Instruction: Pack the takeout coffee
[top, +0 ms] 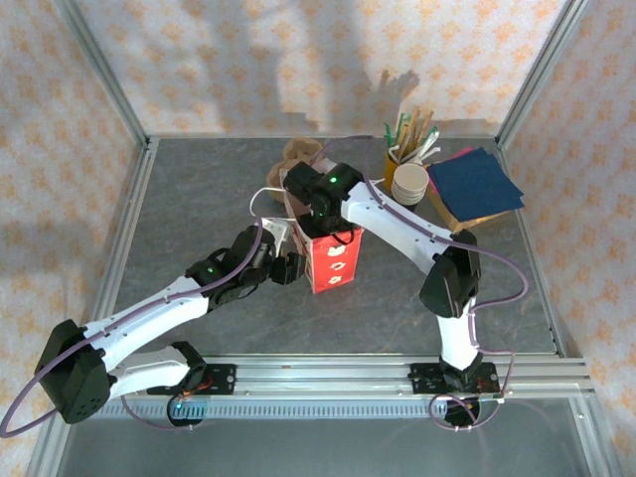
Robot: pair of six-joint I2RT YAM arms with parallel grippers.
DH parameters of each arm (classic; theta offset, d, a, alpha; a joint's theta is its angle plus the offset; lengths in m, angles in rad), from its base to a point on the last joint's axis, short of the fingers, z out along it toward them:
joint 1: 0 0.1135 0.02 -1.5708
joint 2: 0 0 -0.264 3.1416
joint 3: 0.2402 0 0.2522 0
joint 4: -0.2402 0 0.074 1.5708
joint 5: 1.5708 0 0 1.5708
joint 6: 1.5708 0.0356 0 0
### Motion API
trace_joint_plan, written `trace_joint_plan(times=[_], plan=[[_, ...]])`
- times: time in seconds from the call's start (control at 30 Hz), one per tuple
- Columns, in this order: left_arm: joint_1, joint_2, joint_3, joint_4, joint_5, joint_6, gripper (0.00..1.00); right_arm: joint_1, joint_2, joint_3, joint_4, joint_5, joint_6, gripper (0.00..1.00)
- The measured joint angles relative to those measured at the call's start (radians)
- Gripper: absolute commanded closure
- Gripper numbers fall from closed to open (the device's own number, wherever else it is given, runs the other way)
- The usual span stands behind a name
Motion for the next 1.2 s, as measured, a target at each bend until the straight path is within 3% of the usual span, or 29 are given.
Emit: trace_joint_plan(times=[1.2], plan=[[0.0, -0.034, 0.0, -0.011, -0.078, 0.019, 0.32, 0.0, 0.0, -0.012, 0.0, -0.003, -0.006, 0.6]])
